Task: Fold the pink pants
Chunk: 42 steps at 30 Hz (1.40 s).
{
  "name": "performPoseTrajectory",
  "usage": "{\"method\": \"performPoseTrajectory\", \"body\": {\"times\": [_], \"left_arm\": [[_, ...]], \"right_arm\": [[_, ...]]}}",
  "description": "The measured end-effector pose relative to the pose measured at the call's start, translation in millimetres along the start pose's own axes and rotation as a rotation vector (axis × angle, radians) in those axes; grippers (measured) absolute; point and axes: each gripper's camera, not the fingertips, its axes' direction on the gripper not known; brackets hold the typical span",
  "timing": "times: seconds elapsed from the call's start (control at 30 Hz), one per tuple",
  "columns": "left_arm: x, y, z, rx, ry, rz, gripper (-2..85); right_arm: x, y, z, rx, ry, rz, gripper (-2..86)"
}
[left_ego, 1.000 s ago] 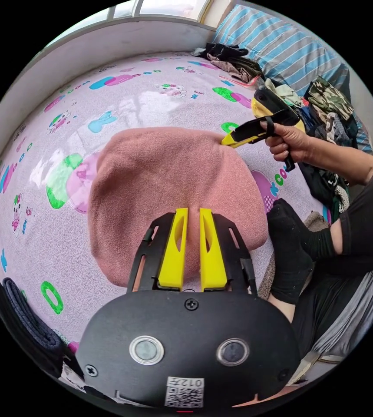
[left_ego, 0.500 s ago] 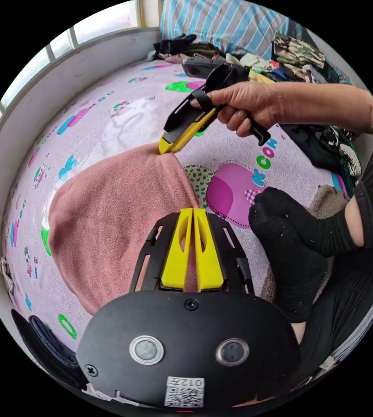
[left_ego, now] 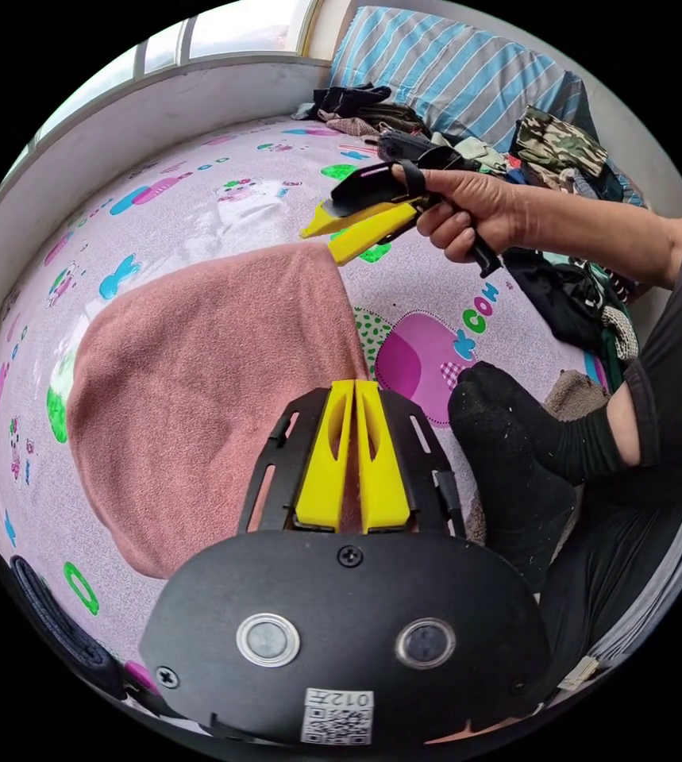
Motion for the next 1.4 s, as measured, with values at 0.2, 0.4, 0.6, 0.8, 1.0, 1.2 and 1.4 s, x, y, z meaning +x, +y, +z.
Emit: {"method": "performPoseTrajectory", "body": {"times": [0.2,0.4,0.6,0.8,1.0,1.2,1.4], "left_arm": [[10,26,-15,0.024,-0.096,0.05,0.0],[-23,61,-65,0.173,-0.202,-0.082,-0.1],[-128,62,-101,0.244,-0.342,-0.327,0.0],[-210,98,-51,0.028,-0.218,-0.451,0.1],[-235,156,-131,0.16,-0.188,-0.552,2.5],[-228,293,-172,0.334,0.157,-0.957,11.6],[-237,386,-141,0.435,0.538,-1.279,14.9]], "right_arm": [[-13,-11,25,-0.063,0.227,-0.043,2.8],[-11,-1,32,-0.049,0.209,-0.03,2.4],[-10,6,40,-0.045,0.211,-0.041,2.6],[-1,12,49,-0.034,0.187,-0.037,2.8],[9,21,56,-0.019,0.166,-0.023,2.8],[12,28,67,-0.017,0.188,-0.029,3.0],[17,37,78,-0.006,0.204,-0.021,3.3]]}}
